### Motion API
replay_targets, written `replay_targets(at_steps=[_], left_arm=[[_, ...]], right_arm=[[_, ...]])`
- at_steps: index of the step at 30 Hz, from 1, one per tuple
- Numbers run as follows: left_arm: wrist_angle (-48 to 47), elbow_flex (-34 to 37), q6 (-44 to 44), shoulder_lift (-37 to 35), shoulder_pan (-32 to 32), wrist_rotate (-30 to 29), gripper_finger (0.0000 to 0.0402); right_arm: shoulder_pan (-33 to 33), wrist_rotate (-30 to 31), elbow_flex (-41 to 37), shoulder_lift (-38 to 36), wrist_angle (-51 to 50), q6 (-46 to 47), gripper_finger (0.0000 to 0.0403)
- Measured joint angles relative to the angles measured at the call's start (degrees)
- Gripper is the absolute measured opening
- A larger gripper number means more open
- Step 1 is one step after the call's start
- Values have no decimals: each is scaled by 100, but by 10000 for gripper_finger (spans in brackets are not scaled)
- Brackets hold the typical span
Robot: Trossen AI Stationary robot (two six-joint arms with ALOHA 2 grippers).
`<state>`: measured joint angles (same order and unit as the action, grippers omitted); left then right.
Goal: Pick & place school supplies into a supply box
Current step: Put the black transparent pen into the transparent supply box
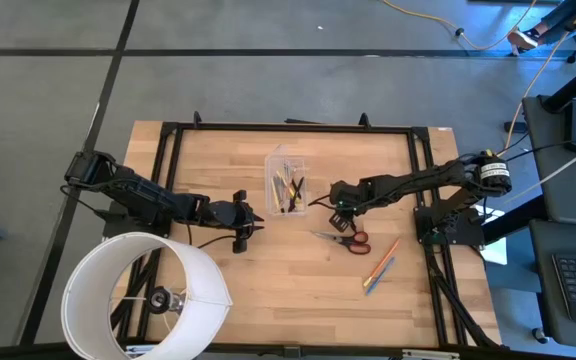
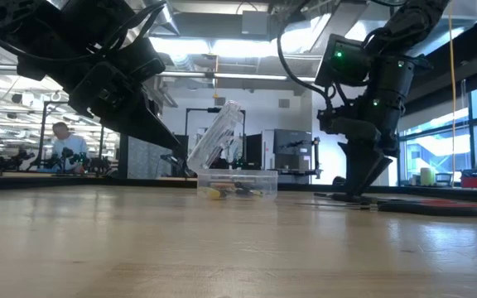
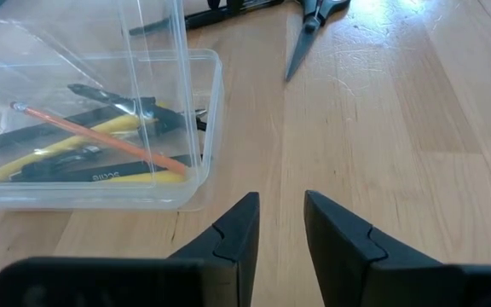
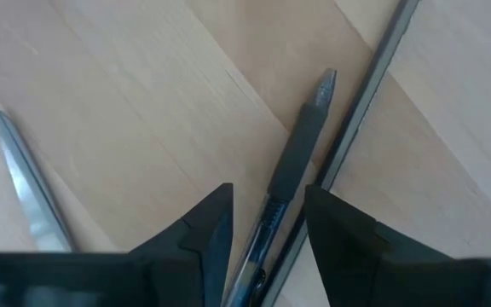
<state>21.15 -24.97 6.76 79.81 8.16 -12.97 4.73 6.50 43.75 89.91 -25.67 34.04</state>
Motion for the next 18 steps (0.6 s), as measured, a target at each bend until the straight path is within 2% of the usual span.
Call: replay_targets(at_steps=[18], left_arm=[[-22, 0, 0, 0, -2, 0, 89]], right_arm=[[2, -2, 4, 134, 27, 39, 149]])
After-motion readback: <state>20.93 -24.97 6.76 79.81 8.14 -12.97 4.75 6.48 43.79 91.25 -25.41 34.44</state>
